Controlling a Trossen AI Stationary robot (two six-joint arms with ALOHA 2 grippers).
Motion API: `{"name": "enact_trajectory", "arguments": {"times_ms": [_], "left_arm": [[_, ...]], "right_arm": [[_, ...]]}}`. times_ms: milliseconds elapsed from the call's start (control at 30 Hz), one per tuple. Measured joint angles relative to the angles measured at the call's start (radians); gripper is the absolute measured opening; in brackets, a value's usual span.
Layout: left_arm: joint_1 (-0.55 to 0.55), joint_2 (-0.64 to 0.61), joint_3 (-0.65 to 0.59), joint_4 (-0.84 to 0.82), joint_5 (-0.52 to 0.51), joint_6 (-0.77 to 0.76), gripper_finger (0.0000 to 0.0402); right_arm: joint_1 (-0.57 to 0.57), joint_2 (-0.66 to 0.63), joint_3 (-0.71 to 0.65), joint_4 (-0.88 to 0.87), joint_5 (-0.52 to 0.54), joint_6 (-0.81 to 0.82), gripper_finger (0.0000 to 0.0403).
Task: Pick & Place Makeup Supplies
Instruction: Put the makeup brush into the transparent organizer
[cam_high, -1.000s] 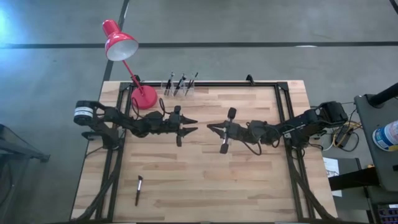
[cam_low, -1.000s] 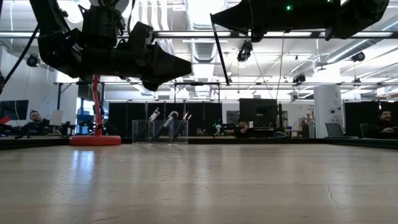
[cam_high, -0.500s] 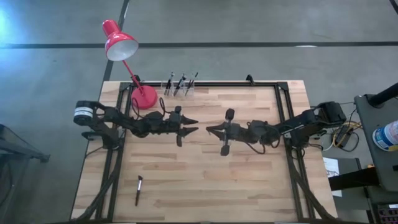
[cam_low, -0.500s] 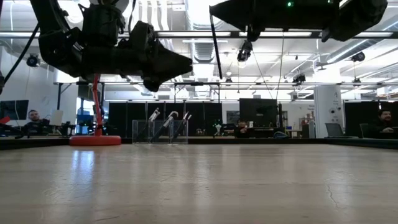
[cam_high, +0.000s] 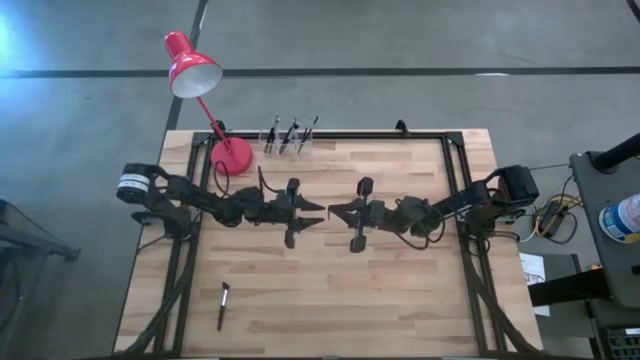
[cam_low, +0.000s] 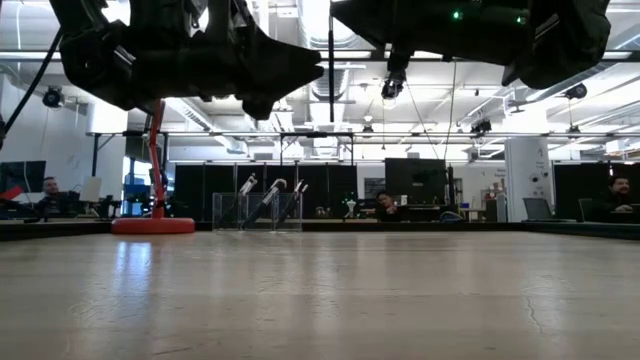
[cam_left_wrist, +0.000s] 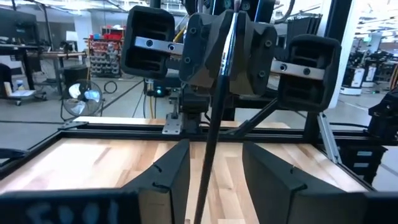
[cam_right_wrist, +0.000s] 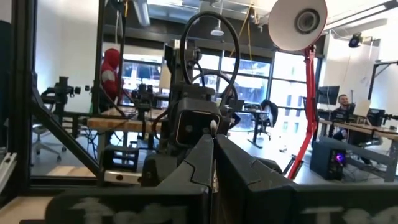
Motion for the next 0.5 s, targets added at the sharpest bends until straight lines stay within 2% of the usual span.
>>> {"name": "enact_trajectory", "arguments": {"times_ms": [500], "left_arm": [[-0.009,0.052,0.088,-0.026,0.001,0.048,0.0139]], "right_arm": [[0.000,0.027,0.033,-0.004,-0.012,0.021,0.0008]]}}
